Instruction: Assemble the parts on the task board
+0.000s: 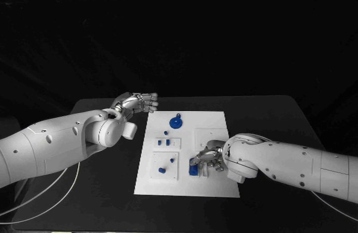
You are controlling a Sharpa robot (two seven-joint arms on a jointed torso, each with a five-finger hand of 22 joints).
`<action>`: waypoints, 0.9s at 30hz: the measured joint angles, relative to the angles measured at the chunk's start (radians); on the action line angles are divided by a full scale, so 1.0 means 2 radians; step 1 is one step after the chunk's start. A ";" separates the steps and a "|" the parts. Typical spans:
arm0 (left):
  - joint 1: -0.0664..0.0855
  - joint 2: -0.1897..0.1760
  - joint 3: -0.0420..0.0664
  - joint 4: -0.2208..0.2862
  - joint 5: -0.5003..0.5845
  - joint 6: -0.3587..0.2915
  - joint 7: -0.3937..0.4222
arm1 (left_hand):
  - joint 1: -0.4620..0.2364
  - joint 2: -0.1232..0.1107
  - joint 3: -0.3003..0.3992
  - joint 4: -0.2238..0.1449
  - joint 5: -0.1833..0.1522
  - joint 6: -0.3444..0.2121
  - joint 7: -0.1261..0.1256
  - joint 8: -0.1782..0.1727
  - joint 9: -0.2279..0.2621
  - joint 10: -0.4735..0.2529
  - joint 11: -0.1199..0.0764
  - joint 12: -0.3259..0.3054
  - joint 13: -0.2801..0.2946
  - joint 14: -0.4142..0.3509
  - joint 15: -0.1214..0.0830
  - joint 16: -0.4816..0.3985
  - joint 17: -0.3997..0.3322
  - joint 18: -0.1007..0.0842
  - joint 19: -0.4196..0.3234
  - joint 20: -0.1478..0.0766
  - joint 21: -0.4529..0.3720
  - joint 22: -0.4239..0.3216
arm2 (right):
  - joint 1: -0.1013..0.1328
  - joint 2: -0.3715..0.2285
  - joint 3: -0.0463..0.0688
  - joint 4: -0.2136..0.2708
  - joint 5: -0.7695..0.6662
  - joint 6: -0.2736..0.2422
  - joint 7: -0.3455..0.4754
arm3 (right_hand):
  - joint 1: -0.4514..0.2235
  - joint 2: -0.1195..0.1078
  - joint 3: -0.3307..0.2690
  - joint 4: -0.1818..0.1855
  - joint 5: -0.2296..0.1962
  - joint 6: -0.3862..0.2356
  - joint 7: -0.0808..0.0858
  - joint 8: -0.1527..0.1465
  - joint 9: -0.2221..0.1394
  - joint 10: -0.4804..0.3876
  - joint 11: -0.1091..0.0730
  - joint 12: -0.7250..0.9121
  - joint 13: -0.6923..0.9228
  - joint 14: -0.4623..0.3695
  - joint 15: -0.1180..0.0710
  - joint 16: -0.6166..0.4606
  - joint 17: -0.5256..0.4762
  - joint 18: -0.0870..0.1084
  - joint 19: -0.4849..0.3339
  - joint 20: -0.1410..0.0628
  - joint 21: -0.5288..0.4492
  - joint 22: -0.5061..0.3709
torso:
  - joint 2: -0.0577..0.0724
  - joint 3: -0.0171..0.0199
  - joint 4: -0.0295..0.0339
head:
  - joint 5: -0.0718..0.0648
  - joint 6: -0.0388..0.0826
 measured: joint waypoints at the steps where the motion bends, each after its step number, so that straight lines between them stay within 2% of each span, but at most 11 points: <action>1: 0.000 0.000 0.000 0.000 0.000 0.000 0.000 | 0.000 0.000 0.000 0.000 0.000 0.000 0.000 0.000 0.000 0.000 0.000 0.000 0.000 0.000 0.000 0.000 0.000 0.000 0.000 0.000 0.000 0.000 | 0.000 0.000 0.000 0.000 0.000 0.000 0.000 | 0.000 0.000 -0.001 -0.001 0.000 0.000 0.000 0.000 0.000 0.000 0.000 0.000 0.000 0.000 0.000 0.000 0.000 0.000 0.000 0.000 0.000 0.000 | 0.000 0.0000 0.0000 | 0.000 0.000; 7: 0.000 0.000 0.000 0.000 0.000 0.000 0.000 | 0.000 0.000 0.000 0.000 0.000 -0.002 0.002 0.000 0.000 0.000 0.000 0.000 0.000 0.000 0.000 0.000 0.001 0.000 0.000 0.000 0.000 0.000 | -0.001 -0.005 0.000 0.006 -0.001 -0.001 0.004 | 0.000 0.000 -0.004 -0.004 0.000 0.000 0.000 -0.004 -0.002 0.000 0.000 -0.002 0.001 0.000 0.000 0.000 0.001 0.000 0.000 0.000 0.000 0.000 | 0.000 0.0003 0.0000 | 0.000 0.000; 20: 0.000 -0.001 0.000 0.000 0.000 0.001 0.000 | 0.000 0.000 0.001 0.001 0.000 -0.002 0.002 0.000 0.000 0.000 0.000 0.000 0.000 0.000 0.000 0.000 0.001 0.000 0.000 0.000 -0.002 0.000 | -0.001 -0.032 -0.001 0.042 -0.005 0.004 0.025 | 0.024 -0.007 -0.010 -0.022 0.000 0.000 0.000 -0.005 0.001 0.000 0.000 -0.002 0.002 0.000 0.001 -0.002 0.002 0.000 -0.003 -0.001 0.000 0.000 | 0.000 0.0006 -0.0001 | 0.001 0.001; 27: 0.000 -0.002 0.000 0.000 0.000 0.001 0.000 | 0.000 0.000 0.001 0.001 0.000 -0.002 0.002 0.000 0.000 0.000 0.000 0.000 0.000 0.000 0.000 -0.002 0.002 0.000 0.000 0.000 -0.002 0.000 | -0.001 -0.036 -0.001 0.049 -0.007 0.011 0.031 | 0.029 -0.003 -0.013 -0.027 0.000 0.000 0.000 -0.005 0.001 0.000 0.000 -0.002 0.002 0.002 -0.001 -0.002 0.003 0.000 -0.003 -0.001 0.000 0.000 | 0.000 0.0003 -0.0003 | 0.002 0.002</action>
